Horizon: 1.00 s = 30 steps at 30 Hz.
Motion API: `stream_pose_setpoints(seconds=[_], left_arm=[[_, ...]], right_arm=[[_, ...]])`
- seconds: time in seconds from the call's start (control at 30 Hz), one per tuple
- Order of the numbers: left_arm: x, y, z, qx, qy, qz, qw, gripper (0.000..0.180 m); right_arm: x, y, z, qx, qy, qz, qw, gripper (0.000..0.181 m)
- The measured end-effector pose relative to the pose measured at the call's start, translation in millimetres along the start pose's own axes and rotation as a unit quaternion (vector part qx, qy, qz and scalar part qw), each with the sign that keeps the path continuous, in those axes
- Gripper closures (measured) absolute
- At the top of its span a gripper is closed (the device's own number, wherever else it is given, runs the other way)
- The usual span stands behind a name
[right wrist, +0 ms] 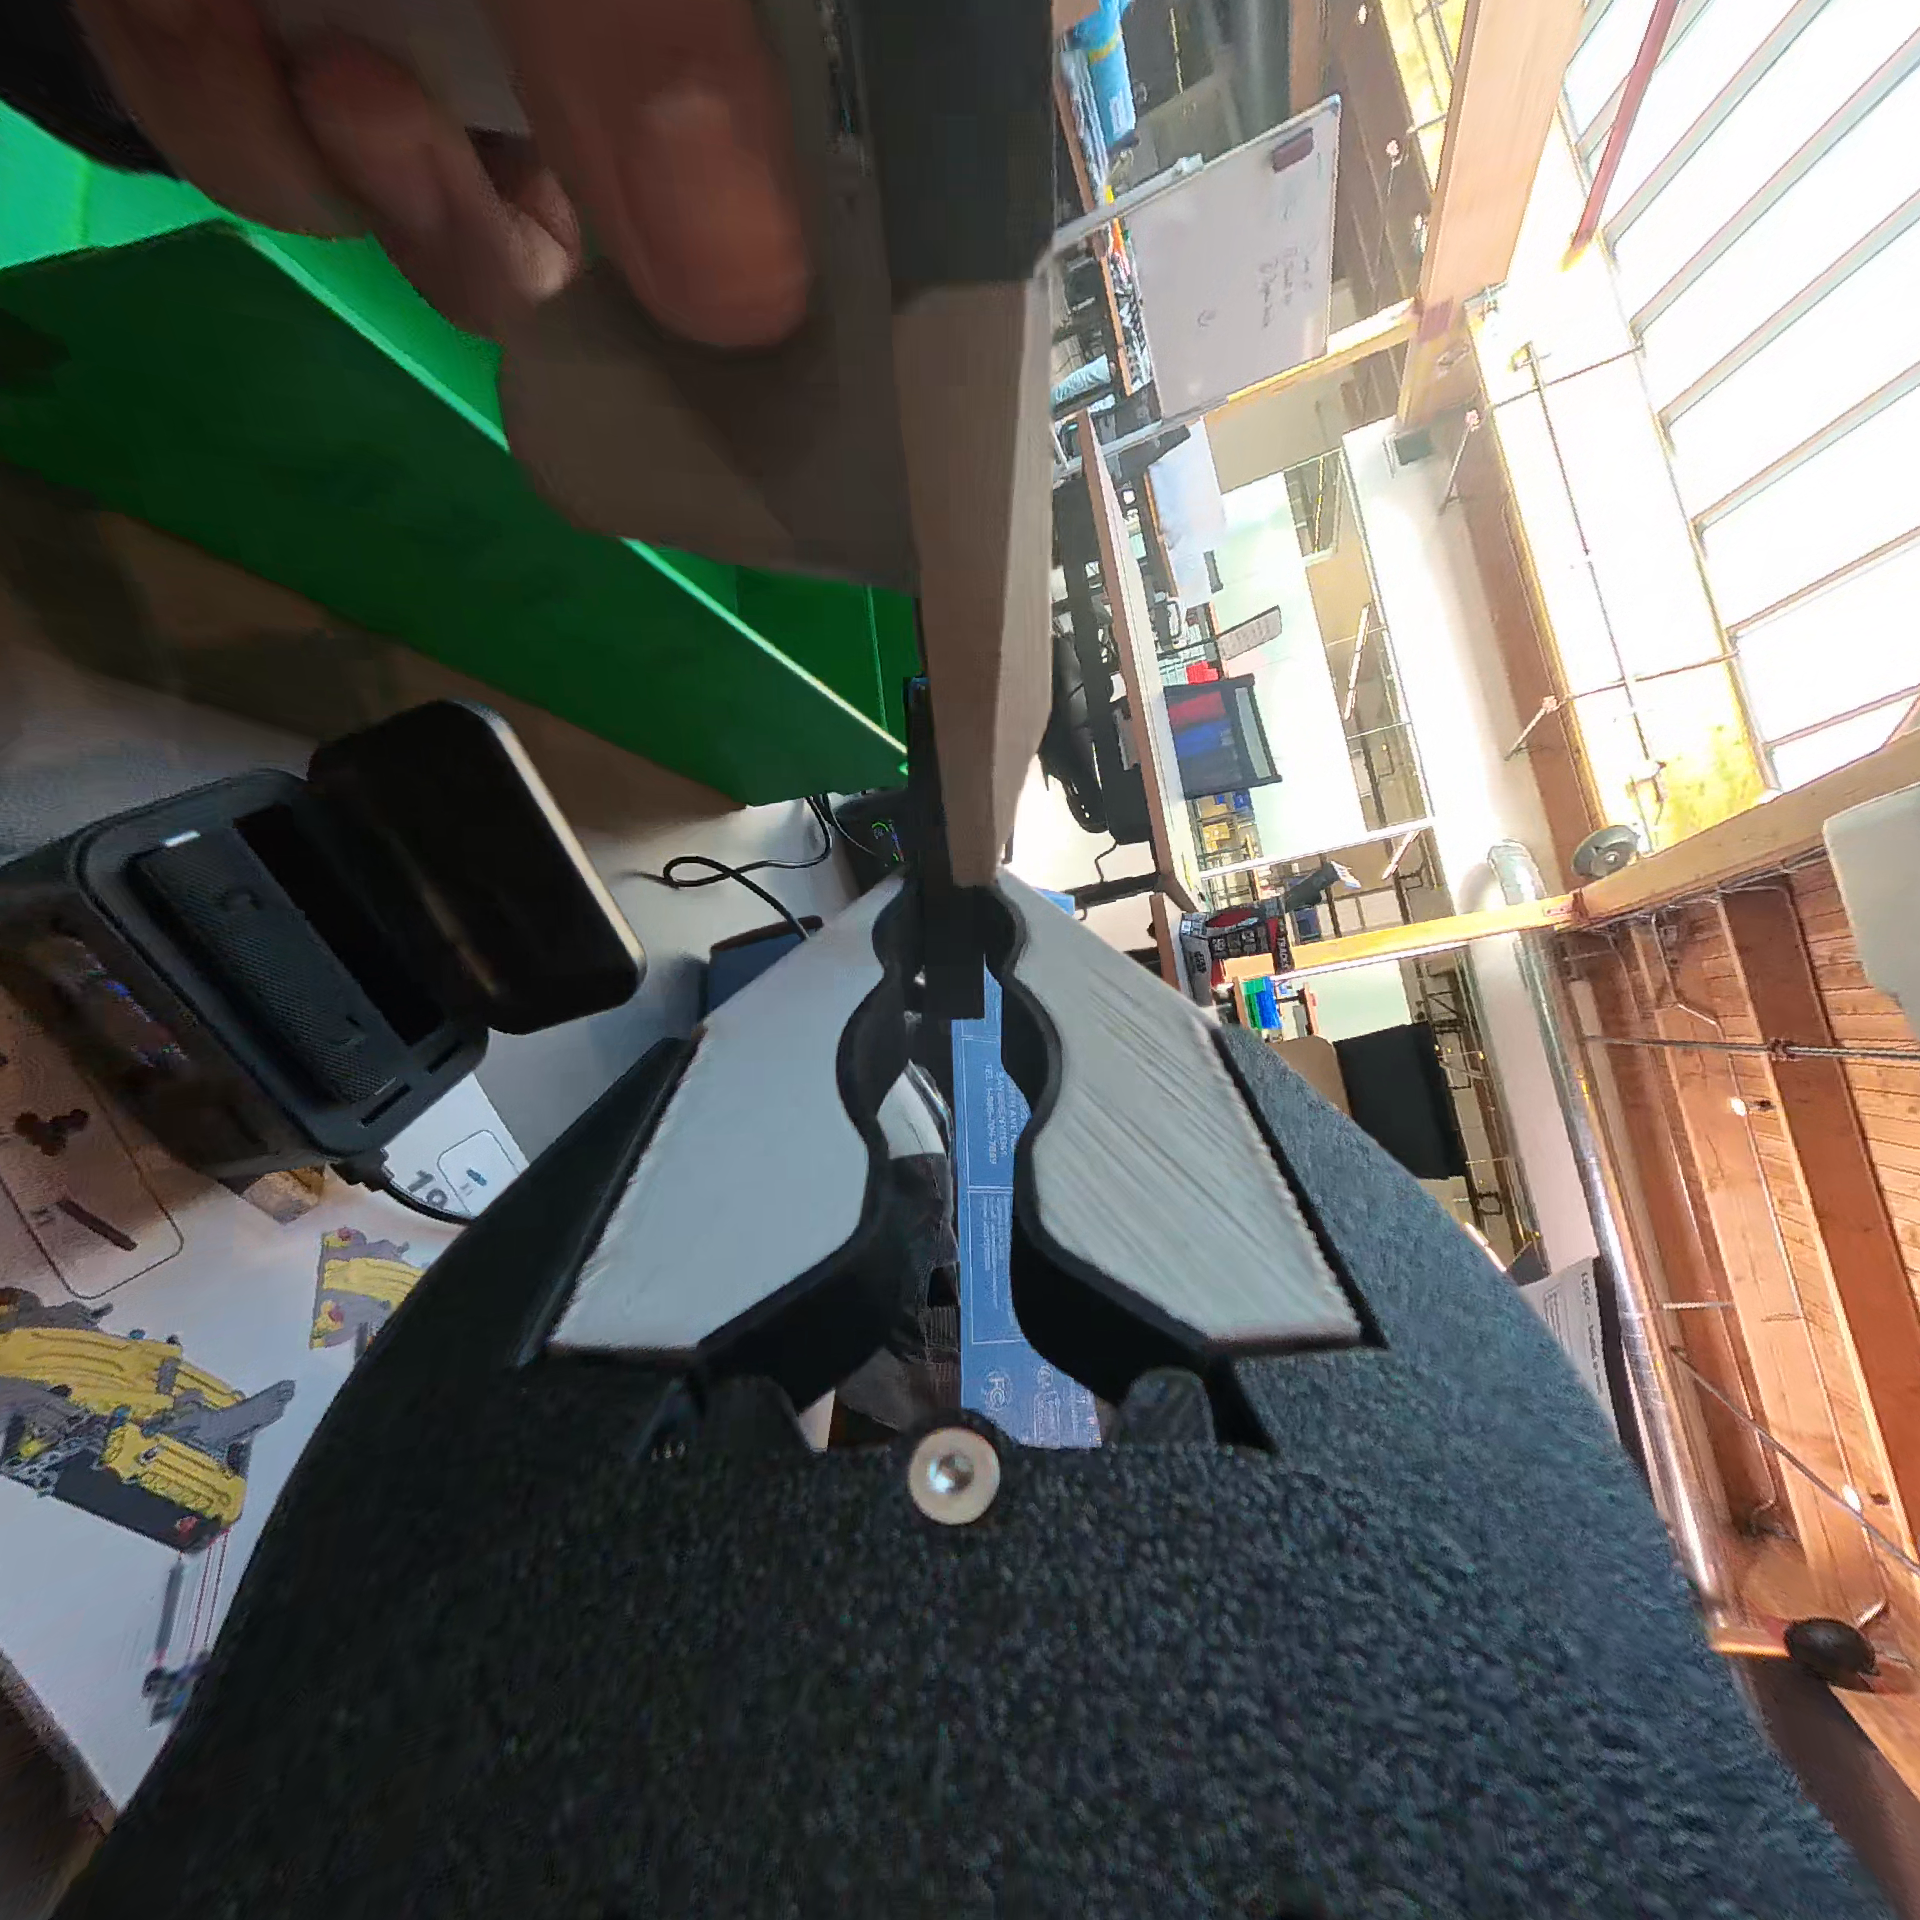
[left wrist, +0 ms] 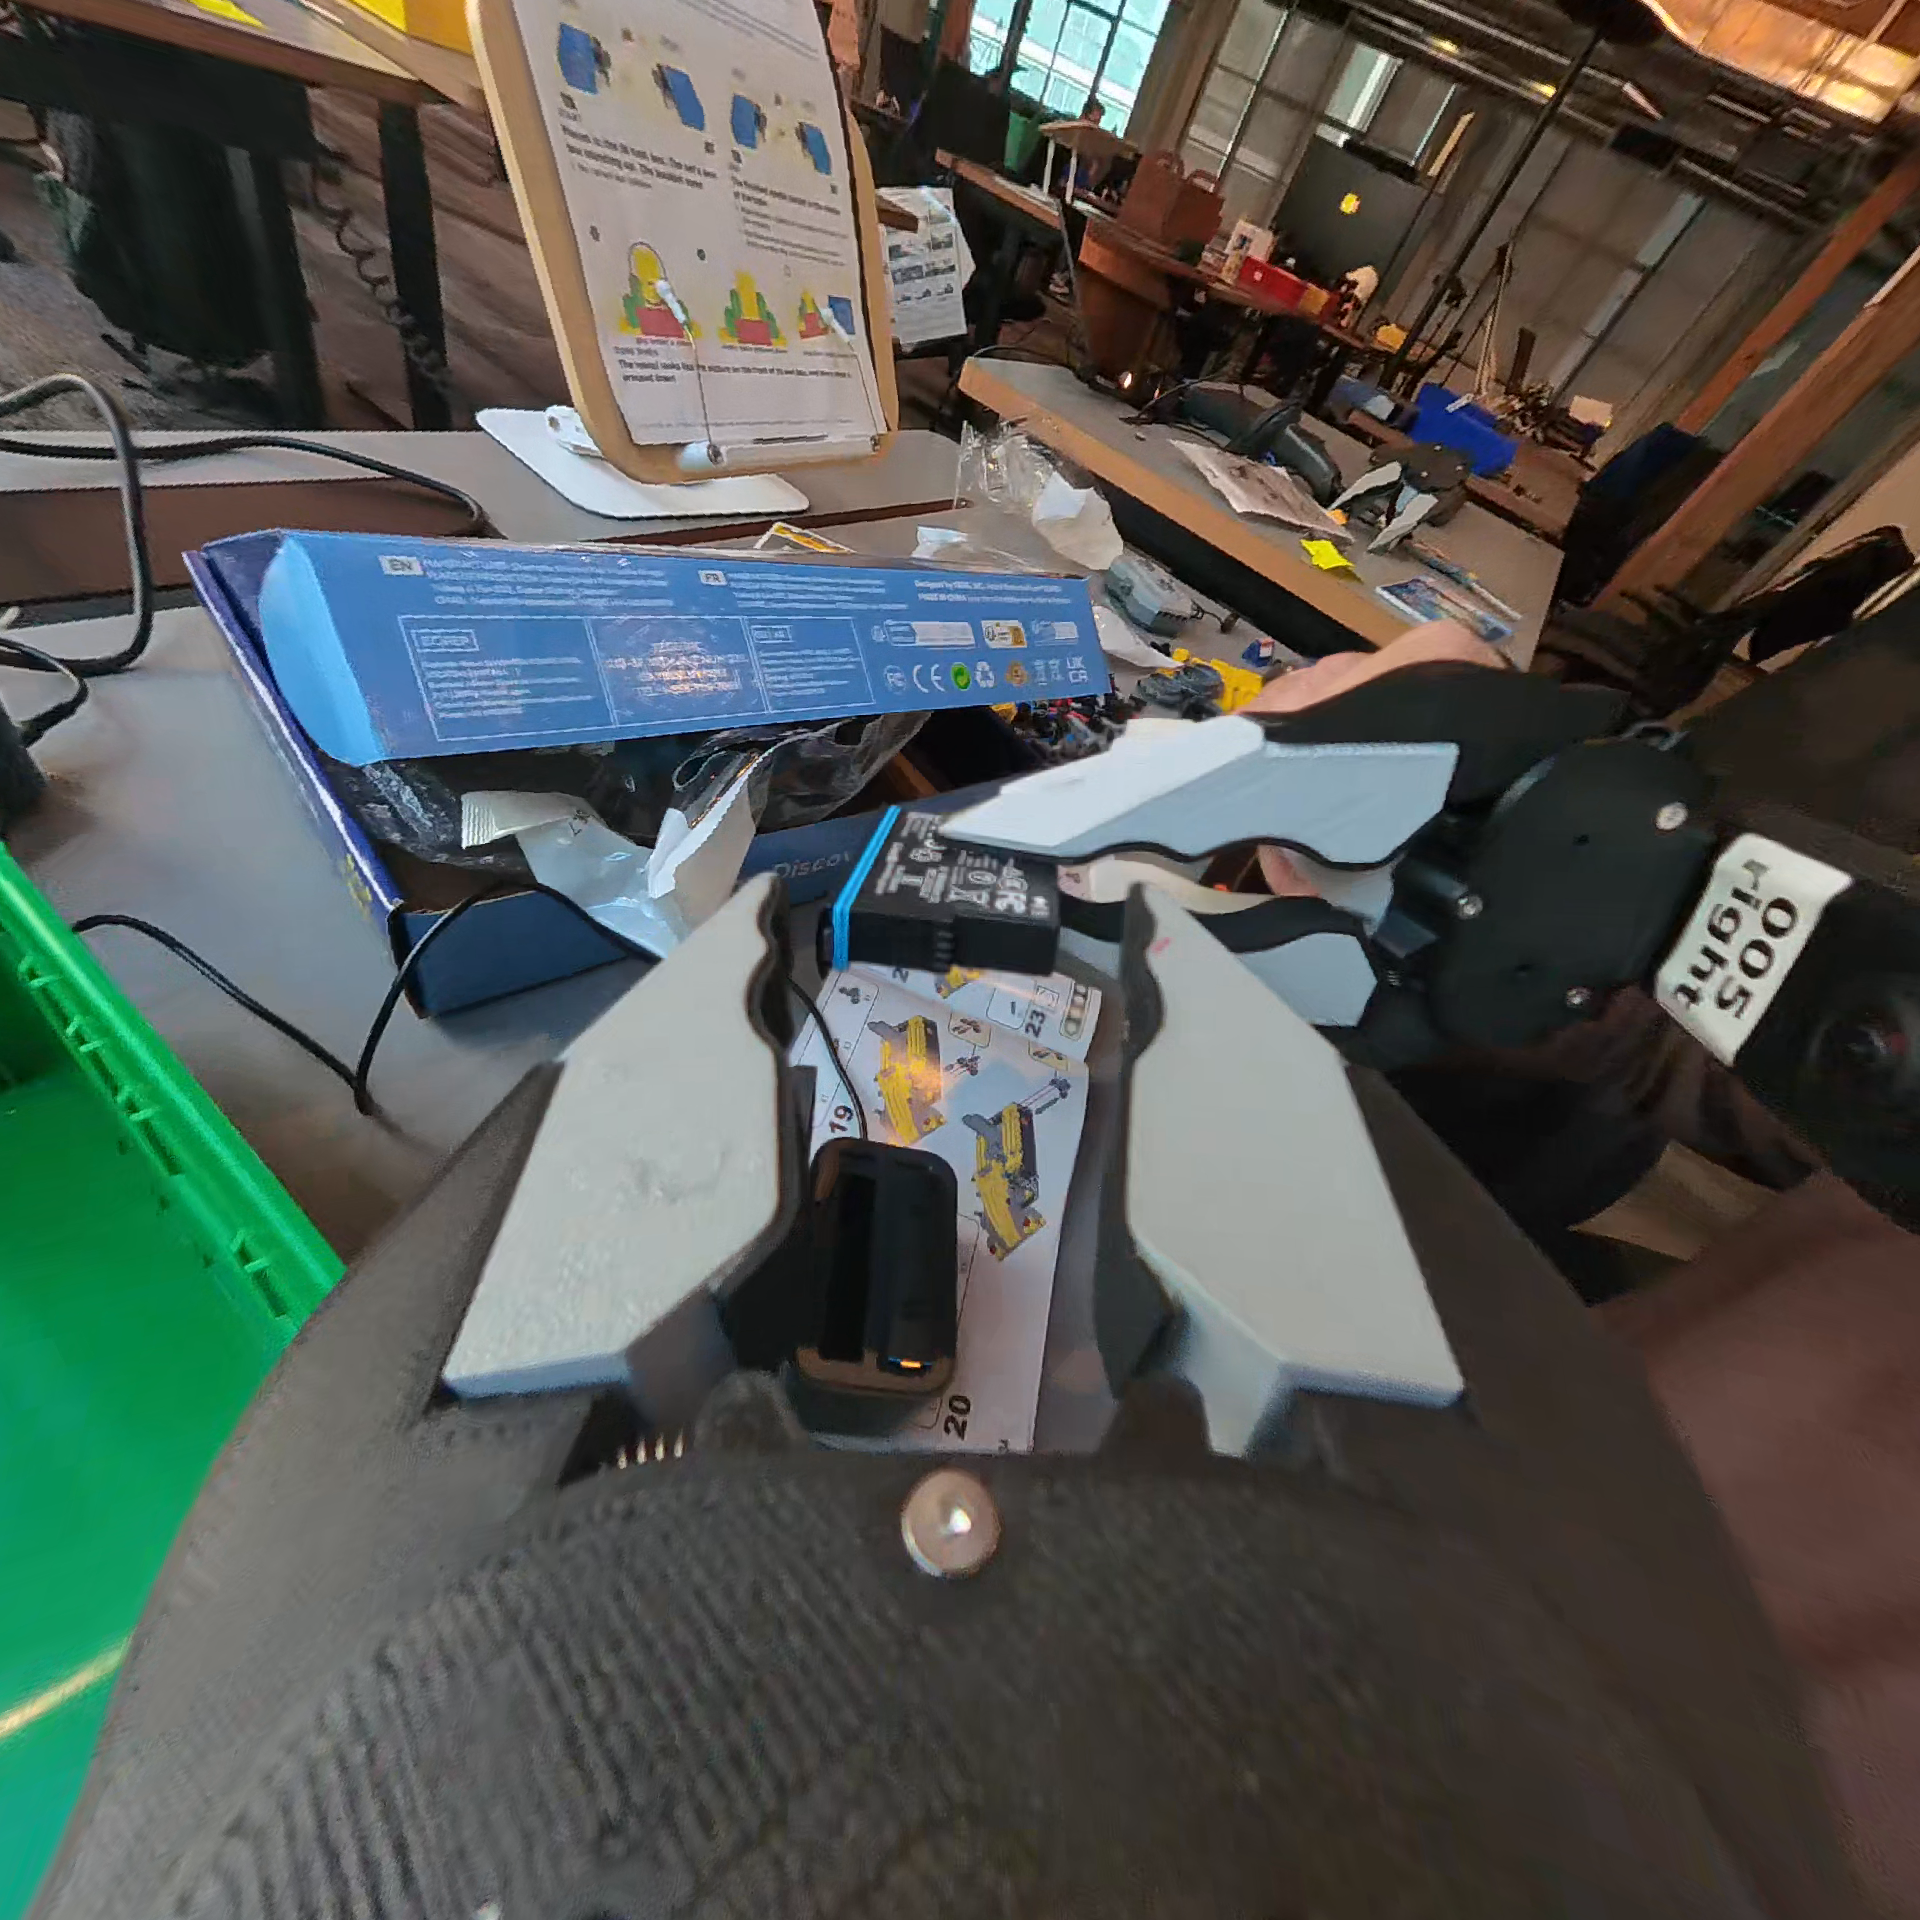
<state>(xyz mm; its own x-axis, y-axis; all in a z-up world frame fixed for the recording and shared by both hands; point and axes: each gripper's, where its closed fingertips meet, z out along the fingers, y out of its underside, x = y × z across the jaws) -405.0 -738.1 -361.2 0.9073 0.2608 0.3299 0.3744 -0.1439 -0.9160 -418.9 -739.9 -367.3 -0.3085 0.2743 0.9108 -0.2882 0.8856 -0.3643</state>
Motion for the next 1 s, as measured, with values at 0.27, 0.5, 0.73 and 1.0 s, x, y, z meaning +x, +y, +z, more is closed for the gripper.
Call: stream_pose_setpoints(seconds=[0.27, 0.5, 0.73, 1.0], left_arm=[[12.8, 11.9, -0.4, -0.035, 0.033, 0.081, 0.996, 0.134], [38.4, 8.2, -21.0, 0.0, 0.001, 0.408, 0.913, 0.135], [84.3, 17.4, -34.4, 0.051, 0.045, 0.601, 0.797, 0.134], [85.2, 31.7, -26.9, 0.05, 0.058, 0.619, 0.781, 0.135]], right_arm=[[-13.9, -11.0, -15.3, 0.067, -0.072, 0.061, 0.993, 0.164], [-13.5, -8.6, -50.5, 0.144, -0.362, 0.345, 0.854, 0.156], [-5.5, -21.6, -76.0, 0.172, -0.567, 0.468, 0.656, 0.137], [-29.6, -43.3, -81.1, 0.151, -0.617, 0.406, 0.658, 0.161]])
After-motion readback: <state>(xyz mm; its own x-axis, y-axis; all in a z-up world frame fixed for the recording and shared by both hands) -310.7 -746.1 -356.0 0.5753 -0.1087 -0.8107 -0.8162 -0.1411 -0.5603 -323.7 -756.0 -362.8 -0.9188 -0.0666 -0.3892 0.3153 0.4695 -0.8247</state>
